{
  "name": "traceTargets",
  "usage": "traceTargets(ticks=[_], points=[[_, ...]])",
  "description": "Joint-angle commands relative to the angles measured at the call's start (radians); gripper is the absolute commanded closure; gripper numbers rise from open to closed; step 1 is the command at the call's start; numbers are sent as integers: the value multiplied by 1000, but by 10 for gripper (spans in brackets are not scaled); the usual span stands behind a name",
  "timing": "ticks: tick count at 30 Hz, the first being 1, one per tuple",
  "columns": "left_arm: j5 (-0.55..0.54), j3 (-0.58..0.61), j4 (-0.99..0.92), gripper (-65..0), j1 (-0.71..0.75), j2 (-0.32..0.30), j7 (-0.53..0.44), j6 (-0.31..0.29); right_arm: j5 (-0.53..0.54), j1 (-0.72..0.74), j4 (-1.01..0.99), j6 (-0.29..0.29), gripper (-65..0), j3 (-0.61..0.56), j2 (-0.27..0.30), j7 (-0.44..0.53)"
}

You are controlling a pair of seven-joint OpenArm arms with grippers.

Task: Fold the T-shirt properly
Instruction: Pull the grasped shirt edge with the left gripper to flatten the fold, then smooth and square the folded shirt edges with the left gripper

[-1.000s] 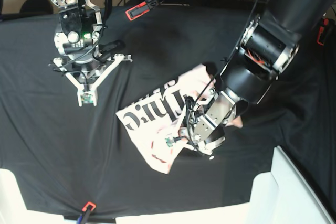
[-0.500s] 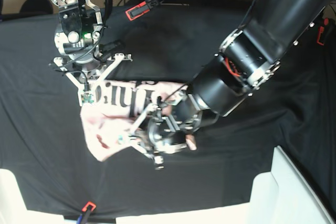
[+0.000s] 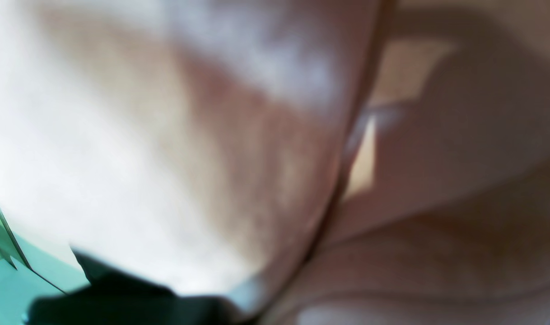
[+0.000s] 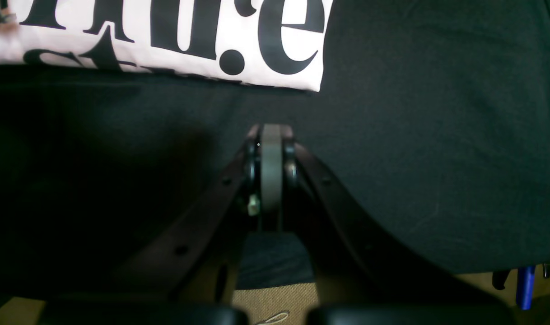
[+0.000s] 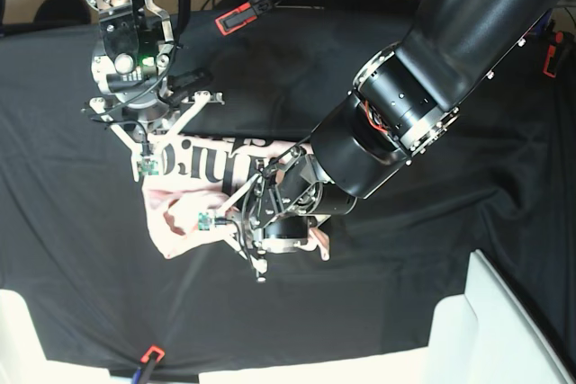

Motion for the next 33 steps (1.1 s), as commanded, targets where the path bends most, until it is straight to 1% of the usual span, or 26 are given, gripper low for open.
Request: traceTargets(ticks=[1,4,5,6,7,8,11,13,15,16,19,20,22,23,24,27,29,31,33], points=[[1,-4,10,0,-36,9,-4,12,-5,7,14,0,0,-3,-2,12],[-1,-6,12,0,-39,9,-4,19,-5,11,14,1,0,-4,-2,-34],[-4,-6,12,-3,-40,9,8,47,-5,14,14,1,0,-4,-2,-41],[-5,-6,13,-30,-40,9,26,82,-5,14,14,1,0,-4,-2,-43],[-5,-6,13,-81,-42,9,40,127,-5,13,14,1,0,-4,-2,-44],[-7,-6,15,-156,-49,9,45,157,-5,11,14,1,0,-4,-2,-44],[-7,-6,13,-405,-63,9,46,188,-5,10,14,1,0,-4,-2,-43],[-7,-6,13,-532,-83,6,46,199,-4,10,14,1,0,-4,-2,-43],[-7,-6,13,-616,-95,6,46,200,-4,10,14,1,0,-4,-2,-43],[-5,-6,13,-642,-98,6,45,202,-4,10,14,1,0,-4,-2,-43],[-7,-6,18,-650,-126,6,42,205,-4,10,14,1,0,-4,-2,-43],[-7,-7,18,-650,-135,9,45,216,-4,10,14,1,0,-4,-2,-43],[-4,-29,18,-650,-164,10,45,275,-4,10,14,1,0,-4,-2,-43],[1,-50,18,-650,-178,10,43,297,-4,8,14,1,0,-4,-2,-43],[1,-71,18,-650,-192,10,45,302,-4,8,14,1,0,-4,-2,-43],[1,-137,18,-650,-240,9,46,302,-4,7,14,1,0,-4,-2,-43],[2,-147,18,-650,-246,9,49,302,-4,7,14,1,0,-4,-2,-43],[5,-121,20,-650,-237,9,72,300,-4,8,14,1,0,-4,-2,-43],[2,-82,20,-650,-210,10,103,268,-4,8,14,1,0,-4,-2,-43]])
